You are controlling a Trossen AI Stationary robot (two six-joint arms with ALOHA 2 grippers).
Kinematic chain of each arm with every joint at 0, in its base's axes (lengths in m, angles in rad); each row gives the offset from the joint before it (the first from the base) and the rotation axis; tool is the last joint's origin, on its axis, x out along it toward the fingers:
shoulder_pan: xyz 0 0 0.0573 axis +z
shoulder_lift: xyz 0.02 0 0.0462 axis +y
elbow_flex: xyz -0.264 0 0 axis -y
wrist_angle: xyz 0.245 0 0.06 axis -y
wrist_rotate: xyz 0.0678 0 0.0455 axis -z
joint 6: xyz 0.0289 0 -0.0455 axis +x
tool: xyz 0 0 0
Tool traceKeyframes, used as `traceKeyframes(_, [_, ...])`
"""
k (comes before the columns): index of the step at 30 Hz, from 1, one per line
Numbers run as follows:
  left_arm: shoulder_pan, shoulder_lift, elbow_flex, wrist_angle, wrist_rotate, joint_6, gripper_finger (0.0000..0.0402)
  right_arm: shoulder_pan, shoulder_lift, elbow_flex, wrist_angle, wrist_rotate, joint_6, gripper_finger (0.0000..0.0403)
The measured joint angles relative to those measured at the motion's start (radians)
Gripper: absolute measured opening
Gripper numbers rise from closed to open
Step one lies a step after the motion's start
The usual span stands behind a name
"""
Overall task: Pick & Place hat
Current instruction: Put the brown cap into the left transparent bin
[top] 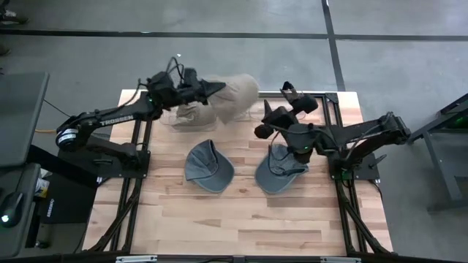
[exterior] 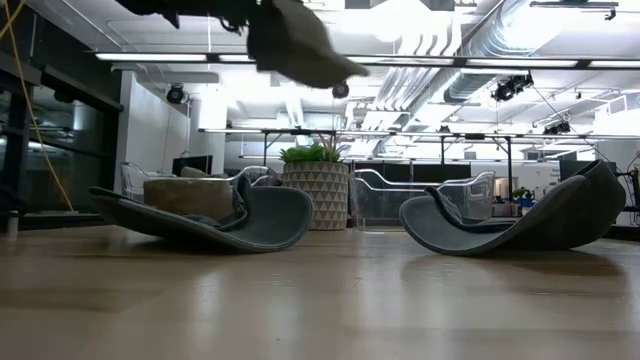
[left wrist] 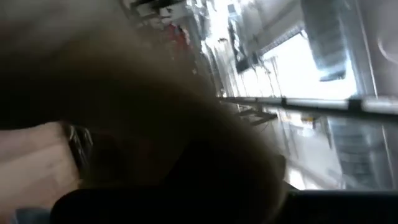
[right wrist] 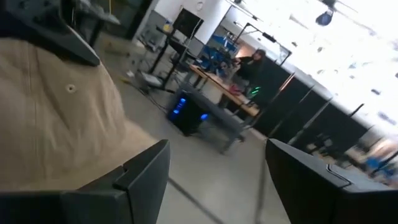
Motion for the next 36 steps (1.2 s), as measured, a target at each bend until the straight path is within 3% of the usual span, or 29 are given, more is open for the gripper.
traceKeyframes(7, [0.086,-0.098,0.0,-0.161,0.153,0.159,0.0,-0.005,-0.009,0.0,-0.053,-0.103,0.167,0.0259])
traceKeyframes(20, [0.231,-0.283,-0.001,-0.533,0.245,0.322,0.0,-0.074,-0.008,0.0,-0.405,-0.363,0.651,0.0255])
traceKeyframes(28, [0.298,-0.315,-0.001,-0.735,0.273,0.465,0.0,-0.134,-0.008,0.0,-0.482,-0.549,0.709,0.0255])
traceKeyframes(36, [0.315,-0.308,-0.001,-0.838,0.269,0.593,0.0,-0.154,-0.007,0.0,-0.556,-0.614,0.767,0.0255])
